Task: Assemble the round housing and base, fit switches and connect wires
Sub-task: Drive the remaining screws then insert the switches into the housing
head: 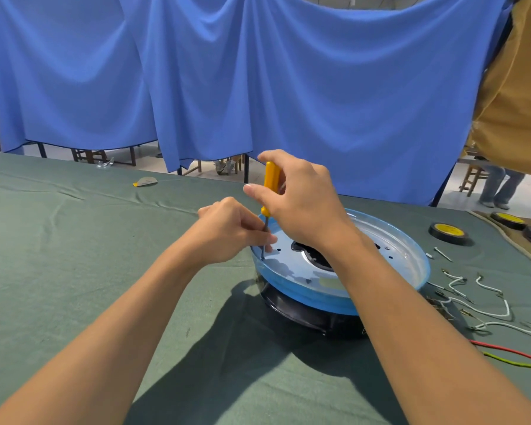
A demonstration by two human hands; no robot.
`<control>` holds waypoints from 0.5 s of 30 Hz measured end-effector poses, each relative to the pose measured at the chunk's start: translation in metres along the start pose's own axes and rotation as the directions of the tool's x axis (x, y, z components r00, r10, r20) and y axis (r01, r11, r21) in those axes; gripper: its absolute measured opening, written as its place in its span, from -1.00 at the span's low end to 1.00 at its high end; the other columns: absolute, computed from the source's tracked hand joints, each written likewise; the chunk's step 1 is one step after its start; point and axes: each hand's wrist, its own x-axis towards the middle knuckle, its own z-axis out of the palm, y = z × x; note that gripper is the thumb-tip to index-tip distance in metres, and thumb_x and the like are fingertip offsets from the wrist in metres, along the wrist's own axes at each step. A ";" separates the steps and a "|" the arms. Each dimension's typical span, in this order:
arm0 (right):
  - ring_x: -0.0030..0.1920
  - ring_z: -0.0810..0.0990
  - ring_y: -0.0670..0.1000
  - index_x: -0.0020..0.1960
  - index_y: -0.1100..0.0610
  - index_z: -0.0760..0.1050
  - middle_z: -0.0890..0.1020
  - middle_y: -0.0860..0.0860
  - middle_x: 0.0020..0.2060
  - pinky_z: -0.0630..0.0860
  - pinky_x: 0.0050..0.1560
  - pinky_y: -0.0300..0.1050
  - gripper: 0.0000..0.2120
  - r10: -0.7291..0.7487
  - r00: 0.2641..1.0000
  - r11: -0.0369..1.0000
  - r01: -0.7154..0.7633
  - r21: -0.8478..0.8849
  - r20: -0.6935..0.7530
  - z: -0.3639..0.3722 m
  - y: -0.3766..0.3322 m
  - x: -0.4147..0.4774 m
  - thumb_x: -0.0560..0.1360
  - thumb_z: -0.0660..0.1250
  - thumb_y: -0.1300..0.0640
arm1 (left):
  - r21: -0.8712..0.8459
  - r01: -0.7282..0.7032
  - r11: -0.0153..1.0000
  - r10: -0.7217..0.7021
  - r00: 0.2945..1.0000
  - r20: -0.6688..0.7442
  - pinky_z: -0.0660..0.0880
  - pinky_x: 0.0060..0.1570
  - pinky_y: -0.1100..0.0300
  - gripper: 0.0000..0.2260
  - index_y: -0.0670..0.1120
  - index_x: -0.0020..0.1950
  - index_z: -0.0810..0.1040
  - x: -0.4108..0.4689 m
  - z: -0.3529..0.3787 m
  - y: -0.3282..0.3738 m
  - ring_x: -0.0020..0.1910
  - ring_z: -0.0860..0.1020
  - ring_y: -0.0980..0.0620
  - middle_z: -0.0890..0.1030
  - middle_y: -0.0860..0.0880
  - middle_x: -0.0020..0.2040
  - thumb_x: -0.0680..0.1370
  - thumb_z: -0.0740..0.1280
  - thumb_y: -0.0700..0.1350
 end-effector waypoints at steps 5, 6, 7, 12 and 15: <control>0.13 0.55 0.11 0.44 0.03 0.38 0.61 0.00 0.07 0.47 0.23 0.04 -0.54 0.024 0.993 0.985 -0.044 0.167 0.119 -0.002 -0.001 0.002 0.55 0.31 0.16 | -0.049 0.002 0.999 0.005 0.989 0.147 0.42 0.27 -0.20 -0.83 0.10 -0.19 0.74 0.002 -0.008 -0.003 0.07 0.61 -0.22 0.73 -0.04 -0.10 0.56 0.41 -0.06; 0.10 0.55 0.12 0.37 0.01 0.44 0.61 -0.02 -0.02 0.48 0.18 0.00 -0.59 0.030 0.997 0.990 -0.039 0.137 0.068 -0.002 0.000 0.001 0.54 0.34 0.15 | -0.046 0.000 0.999 0.007 0.988 0.155 0.40 0.29 -0.20 -0.82 0.10 -0.19 0.74 0.002 -0.007 -0.003 0.06 0.63 -0.15 0.73 0.04 -0.11 0.57 0.40 -0.07; 0.05 0.54 0.11 0.28 0.00 0.49 0.59 -0.03 -0.10 0.48 0.11 -0.04 -0.66 0.037 0.999 0.995 -0.038 0.096 0.013 -0.001 0.001 0.001 0.51 0.38 0.11 | -0.042 -0.001 0.999 0.007 0.990 0.144 0.38 0.31 -0.19 -0.83 0.11 -0.18 0.74 0.001 -0.005 -0.002 0.06 0.63 -0.09 0.73 0.10 -0.13 0.56 0.41 -0.07; -0.12 0.53 0.07 0.09 0.05 0.48 0.54 -0.03 -0.18 0.54 -0.04 0.01 -0.70 0.015 0.997 1.000 -0.015 0.004 -0.078 0.002 0.001 -0.002 0.46 0.45 -0.05 | -0.101 0.008 0.995 -0.014 0.998 -0.067 0.43 0.12 -0.13 -0.95 0.03 -0.22 0.75 -0.002 0.002 -0.002 -0.17 0.58 -0.09 0.70 0.07 -0.31 0.40 0.54 -0.02; -0.02 0.57 0.06 0.21 0.05 0.49 0.60 -0.02 -0.05 0.53 0.09 0.03 -0.68 0.027 1.000 0.997 -0.028 0.073 0.006 0.000 -0.002 0.000 0.50 0.39 -0.01 | -0.097 -0.003 0.995 0.000 0.999 -0.033 0.47 0.14 -0.18 -0.95 0.00 -0.21 0.76 0.000 -0.002 -0.003 -0.16 0.56 -0.24 0.71 -0.11 -0.25 0.44 0.51 -0.06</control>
